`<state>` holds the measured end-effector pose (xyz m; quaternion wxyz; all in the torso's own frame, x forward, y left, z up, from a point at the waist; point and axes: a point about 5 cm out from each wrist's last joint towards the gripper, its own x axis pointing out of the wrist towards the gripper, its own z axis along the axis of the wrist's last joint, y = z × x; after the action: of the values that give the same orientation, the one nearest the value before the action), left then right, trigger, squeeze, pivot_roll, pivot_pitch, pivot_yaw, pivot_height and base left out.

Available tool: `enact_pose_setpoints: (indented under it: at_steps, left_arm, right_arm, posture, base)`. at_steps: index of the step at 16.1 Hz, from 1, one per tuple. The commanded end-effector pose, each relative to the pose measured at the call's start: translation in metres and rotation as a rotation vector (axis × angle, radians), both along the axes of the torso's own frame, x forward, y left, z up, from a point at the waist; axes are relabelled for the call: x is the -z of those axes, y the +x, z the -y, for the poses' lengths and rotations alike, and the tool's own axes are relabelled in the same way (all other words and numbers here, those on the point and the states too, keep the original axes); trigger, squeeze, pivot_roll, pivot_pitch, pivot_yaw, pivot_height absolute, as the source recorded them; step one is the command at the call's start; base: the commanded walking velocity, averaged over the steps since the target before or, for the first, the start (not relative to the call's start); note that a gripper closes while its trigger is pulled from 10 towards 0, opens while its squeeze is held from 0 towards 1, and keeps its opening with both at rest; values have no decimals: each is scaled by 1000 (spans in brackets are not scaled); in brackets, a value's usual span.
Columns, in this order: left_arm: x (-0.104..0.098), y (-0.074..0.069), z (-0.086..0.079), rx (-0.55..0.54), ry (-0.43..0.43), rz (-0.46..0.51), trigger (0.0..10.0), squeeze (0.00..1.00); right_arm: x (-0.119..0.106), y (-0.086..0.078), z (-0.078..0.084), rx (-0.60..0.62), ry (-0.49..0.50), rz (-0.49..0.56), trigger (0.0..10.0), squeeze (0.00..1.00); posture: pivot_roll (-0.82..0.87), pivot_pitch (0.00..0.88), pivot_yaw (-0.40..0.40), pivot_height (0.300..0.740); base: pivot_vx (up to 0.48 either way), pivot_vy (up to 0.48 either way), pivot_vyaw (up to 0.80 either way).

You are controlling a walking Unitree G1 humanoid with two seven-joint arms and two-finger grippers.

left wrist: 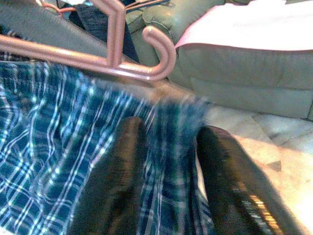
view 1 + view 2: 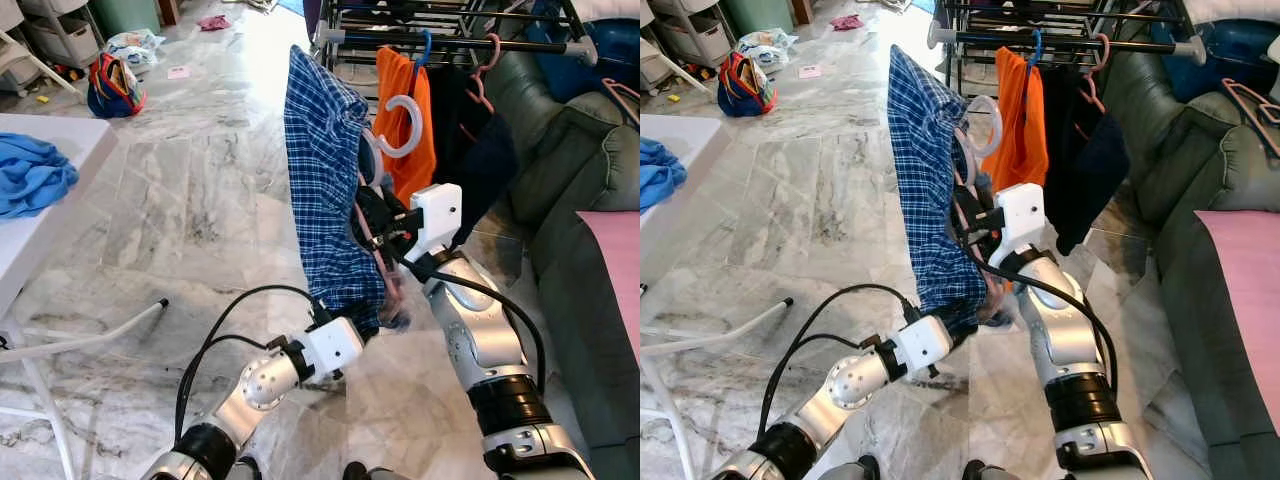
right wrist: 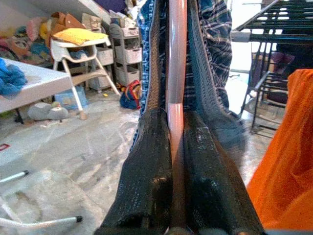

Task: Hang hanger

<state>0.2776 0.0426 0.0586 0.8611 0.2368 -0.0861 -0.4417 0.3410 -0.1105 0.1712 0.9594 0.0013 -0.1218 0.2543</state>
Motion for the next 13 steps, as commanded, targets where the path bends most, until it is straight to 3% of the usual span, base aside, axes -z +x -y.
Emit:
enact_pose_setpoints:
  at_steps: [1, 6, 10, 13]
  left_arm:
    - [5, -2, -3, -10, 1, -29, 10000, 1000]
    - [-4, -1, -18, -4, -38, -4, 10000, 1000]
    - [-41, 14, -52, -99, -95, 131, 10000, 1000]
    - [-63, 26, -74, -154, -85, 215, 10000, 1000]
  right_arm:
    - [1, 0, 2, 29, -8, 17, 10000, 0]
    - [10, -3, 2, 86, -72, 38, 10000, 0]
    - [29, -15, 18, 60, -144, 19, 10000, 0]
    - [37, -25, 30, 49, -180, 54, 10000, 0]
  posture:
    - [27, 202, -29, 740]
    - [35, 220, -24, 740]
    - [52, 221, -20, 740]
    - [56, 216, -14, 740]
  base:
    - [0, 0, 0]
    - [0, 0, 0]
    - [0, 0, 0]
    - [0, 0, 0]
